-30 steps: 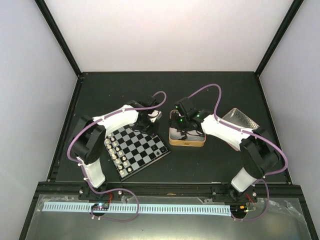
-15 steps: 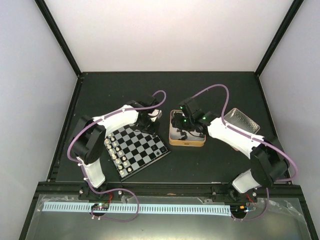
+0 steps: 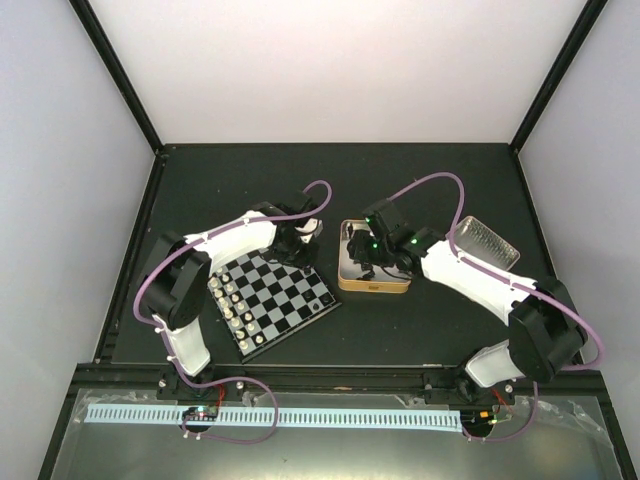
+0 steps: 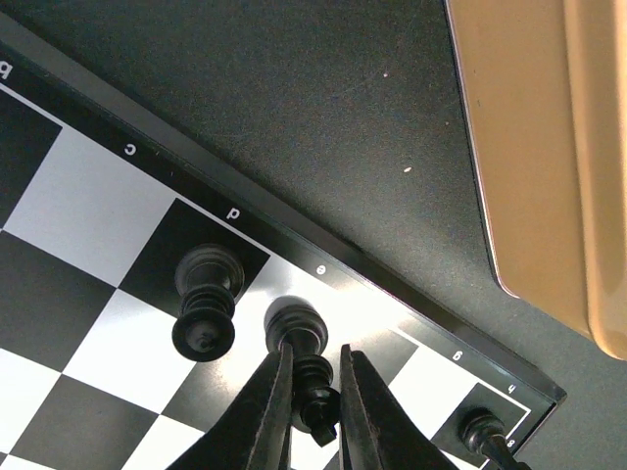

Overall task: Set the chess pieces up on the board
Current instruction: Place the chess piece on the chessboard, then pick up the chess piece from the storage box.

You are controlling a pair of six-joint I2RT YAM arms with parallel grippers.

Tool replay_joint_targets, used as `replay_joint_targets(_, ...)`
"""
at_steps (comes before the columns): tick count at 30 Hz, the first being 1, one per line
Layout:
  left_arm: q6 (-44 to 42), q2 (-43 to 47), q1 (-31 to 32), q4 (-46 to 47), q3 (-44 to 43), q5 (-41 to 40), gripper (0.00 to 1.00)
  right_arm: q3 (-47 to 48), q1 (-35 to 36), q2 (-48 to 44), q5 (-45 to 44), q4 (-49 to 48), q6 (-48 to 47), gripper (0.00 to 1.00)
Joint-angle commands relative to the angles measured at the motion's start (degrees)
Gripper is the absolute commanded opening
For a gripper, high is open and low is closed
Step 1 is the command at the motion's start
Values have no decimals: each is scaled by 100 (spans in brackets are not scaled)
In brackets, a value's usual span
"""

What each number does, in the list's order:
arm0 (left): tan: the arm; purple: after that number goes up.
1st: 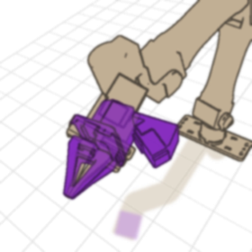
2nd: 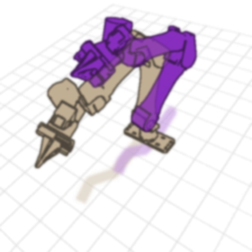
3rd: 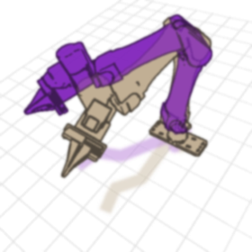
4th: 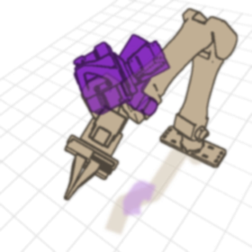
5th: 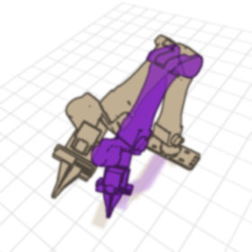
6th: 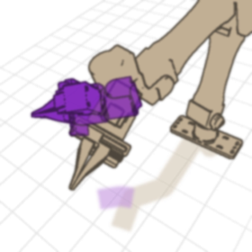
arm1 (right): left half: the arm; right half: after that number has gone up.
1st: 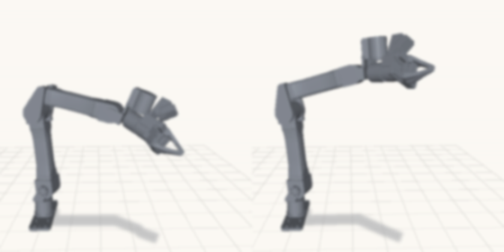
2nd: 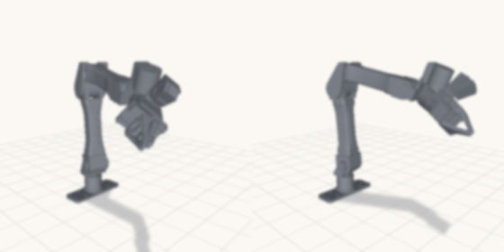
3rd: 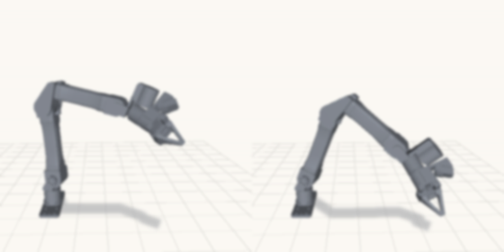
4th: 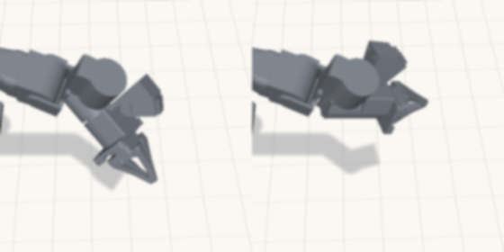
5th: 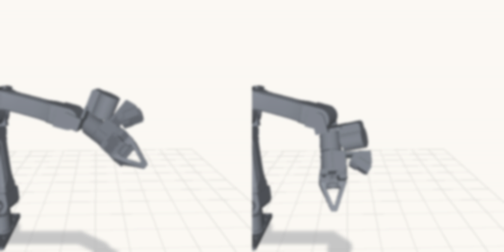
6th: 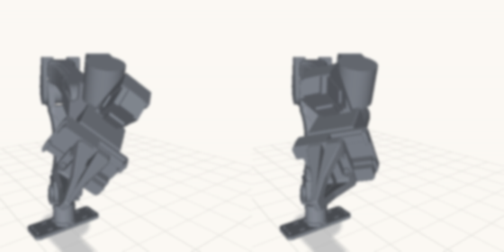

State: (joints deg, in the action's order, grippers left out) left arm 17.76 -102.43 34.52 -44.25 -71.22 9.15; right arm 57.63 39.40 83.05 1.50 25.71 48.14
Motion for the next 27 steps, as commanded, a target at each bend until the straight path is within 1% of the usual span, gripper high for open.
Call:
replay_joint_targets(1,54,67,17,62,2,-220,12,-41,-23,-166,-145,-14,63,47)
replay_joint_targets(2,47,66,19,60,3,-169,13,-41,-25,-166,-137,-14,59,47)
replay_joint_targets(6,44,142,19,72,70,-7,28,-41,-21,-181,-109,17,72,47)
replay_joint_targets(13,68,739,10,6,110,149,42,-58,-35,-394,-235,203,-3,47)
replay_joint_targets(16,130,1191,-55,48,278,153,48,-46,-64,-467,-298,351,-159,47)
replay_joint_targets(20,223,2017,-328,219,653,19,54,-43,-218,-446,-272,557,-525,48)
replay_joint_targets(27,296,3619,-1241,743,1405,-135,61,146,-537,41,-181,1013,-1364,48)
